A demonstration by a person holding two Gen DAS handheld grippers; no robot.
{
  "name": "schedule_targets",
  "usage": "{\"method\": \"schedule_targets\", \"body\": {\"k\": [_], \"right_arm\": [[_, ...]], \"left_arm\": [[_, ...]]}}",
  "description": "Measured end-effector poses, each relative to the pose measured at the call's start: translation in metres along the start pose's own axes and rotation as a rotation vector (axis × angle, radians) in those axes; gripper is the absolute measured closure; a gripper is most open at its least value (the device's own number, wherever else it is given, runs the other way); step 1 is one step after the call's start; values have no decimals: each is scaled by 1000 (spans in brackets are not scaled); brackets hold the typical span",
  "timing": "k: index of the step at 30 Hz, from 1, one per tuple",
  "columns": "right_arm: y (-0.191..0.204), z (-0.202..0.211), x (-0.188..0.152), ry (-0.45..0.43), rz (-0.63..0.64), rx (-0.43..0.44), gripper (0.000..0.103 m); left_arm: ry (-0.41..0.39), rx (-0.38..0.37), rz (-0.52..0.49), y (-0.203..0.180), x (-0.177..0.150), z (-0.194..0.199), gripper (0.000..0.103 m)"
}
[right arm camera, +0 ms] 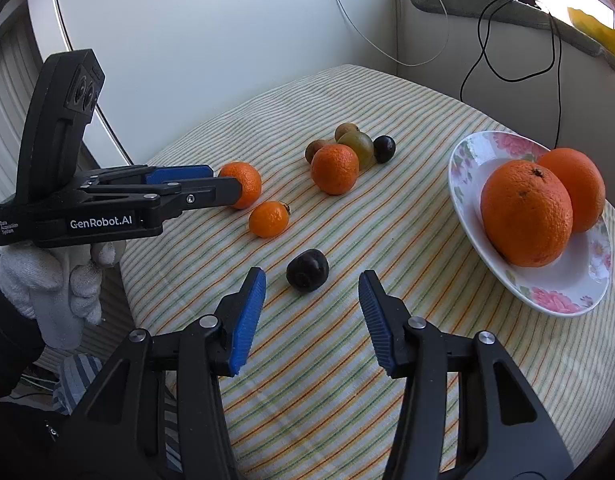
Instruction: Organize fruits
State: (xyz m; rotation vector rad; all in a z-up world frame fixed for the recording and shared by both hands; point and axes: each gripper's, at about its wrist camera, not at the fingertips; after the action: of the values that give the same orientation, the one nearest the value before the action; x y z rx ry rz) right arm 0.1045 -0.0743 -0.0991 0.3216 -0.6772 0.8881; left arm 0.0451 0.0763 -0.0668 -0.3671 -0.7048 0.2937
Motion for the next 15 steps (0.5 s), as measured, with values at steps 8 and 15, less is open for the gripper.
{"method": "schedule_targets", "body": {"k": [8, 15], "right_arm": [[0, -11, 2, 20, -1, 5, 52], [-1, -17, 3, 37, -7, 9, 60]], "left_arm": [[24, -22, 21, 5, 5, -10, 58], [36, -29, 24, 7, 3, -14, 67]]}}
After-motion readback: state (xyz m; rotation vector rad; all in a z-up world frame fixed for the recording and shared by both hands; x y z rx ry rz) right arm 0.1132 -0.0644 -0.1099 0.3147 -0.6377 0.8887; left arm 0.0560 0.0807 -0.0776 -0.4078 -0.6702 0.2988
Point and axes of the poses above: each gripper's, at about its wrist camera, not at the fingertips, and z roughly against the way its jaws point, y to its left, x to its top, and after that the axes turned 12 degrees about z, right-handed
